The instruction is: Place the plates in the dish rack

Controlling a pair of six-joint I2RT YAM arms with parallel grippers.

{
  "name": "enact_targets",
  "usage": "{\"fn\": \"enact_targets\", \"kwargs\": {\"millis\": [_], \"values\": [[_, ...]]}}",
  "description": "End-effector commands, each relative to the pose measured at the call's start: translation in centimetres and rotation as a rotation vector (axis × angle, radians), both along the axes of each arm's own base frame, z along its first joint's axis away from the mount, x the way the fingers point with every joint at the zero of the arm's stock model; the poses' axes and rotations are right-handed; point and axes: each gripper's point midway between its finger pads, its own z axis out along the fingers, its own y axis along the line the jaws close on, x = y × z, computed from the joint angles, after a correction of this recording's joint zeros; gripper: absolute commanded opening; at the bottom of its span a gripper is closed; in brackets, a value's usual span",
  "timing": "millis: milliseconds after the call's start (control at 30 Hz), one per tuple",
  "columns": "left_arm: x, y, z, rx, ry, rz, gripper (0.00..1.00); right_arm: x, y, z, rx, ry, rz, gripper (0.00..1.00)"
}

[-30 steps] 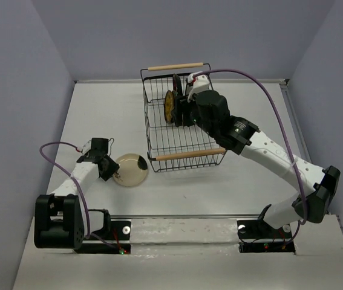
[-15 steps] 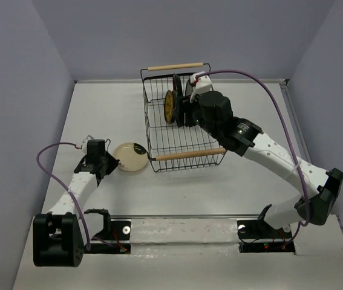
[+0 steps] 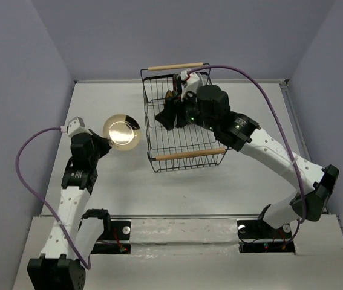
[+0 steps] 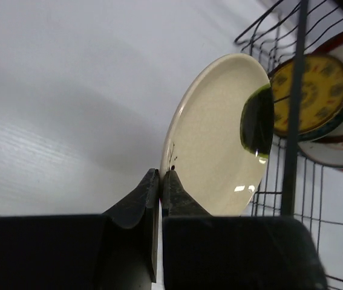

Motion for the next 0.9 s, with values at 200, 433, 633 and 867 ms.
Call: {"fn": "enact_targets", "kwargs": {"millis": [200,433,633,867], "values": [[-1.2,0.7,17.0,0.079,-0.539,-0.001,0.05,-0.4,4.8,0.8,0.072,0.024,0.185,0.86],[-3.5,-5.9,19.9,-0.03,-0.683,-0.343,0.05,2.0,5.7,-0.7,0.076,0.06,0.149,0.87],[-4.7,-7.9,20.1,-0.049,-0.708,-0.46,0.05,1.5,5.9,-1.6,0.134,0.09,0.247,0.76],[-4.1,-8.5,18.4,0.009,-0.662,-0.51,0.47,0.6,5.8,0.4,0.243,0.055,0.313,0.07]]}}
